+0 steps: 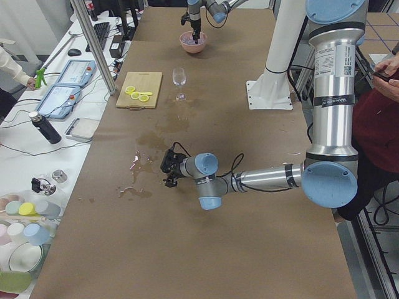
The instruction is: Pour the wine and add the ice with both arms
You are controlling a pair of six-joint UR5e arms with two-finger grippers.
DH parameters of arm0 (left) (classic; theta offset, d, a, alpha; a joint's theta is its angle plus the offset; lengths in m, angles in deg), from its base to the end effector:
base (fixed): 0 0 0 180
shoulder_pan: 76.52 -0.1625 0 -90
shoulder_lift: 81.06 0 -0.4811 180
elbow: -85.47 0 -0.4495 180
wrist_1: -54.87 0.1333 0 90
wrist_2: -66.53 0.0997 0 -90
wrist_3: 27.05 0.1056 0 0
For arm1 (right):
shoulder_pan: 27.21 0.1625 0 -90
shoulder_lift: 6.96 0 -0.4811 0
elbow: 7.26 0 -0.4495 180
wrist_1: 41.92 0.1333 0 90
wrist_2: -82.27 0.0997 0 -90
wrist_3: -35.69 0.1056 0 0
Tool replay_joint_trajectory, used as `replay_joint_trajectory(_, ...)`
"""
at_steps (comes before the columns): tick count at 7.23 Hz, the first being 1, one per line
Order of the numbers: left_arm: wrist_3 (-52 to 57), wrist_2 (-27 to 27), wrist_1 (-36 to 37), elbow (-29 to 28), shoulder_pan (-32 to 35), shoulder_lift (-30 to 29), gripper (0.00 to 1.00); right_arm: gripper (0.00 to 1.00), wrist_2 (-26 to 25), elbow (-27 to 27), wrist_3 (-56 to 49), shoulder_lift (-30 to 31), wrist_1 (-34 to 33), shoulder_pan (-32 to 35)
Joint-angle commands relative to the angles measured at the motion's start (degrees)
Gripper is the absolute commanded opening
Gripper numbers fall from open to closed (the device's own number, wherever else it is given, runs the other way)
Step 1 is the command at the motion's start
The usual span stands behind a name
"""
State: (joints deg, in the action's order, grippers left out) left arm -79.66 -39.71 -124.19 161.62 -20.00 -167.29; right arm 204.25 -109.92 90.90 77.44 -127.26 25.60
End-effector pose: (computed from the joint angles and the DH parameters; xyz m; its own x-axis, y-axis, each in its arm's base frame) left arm 0.2029 -0.4948 0.7164 0.5370 0.2450 -0.8073 0.4134 0.7577 0.5049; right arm -0.3014 -0.5252 0.5441 0.7716 0.2163 0.5982 -0.1349 0.9747 -0.1784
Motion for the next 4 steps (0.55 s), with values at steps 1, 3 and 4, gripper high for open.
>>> replay_joint_trajectory(1,-1.4,5.4,-3.8,-1.6,-4.2,1.4,0.98,0.55,-0.1,0.0,0.2,-0.1,0.0,-0.2)
replay_joint_trajectory(3,-1.4,5.7,-6.5,-4.2,-4.6,1.4,0.98,0.55,-0.6,-0.1,0.2,0.0,0.0,-0.8)
replay_joint_trajectory(4,-1.4,6.3,-6.5,-4.3,-4.6,1.2,0.98,0.55,-0.6,-0.1,0.2,0.0,0.0,-0.9)
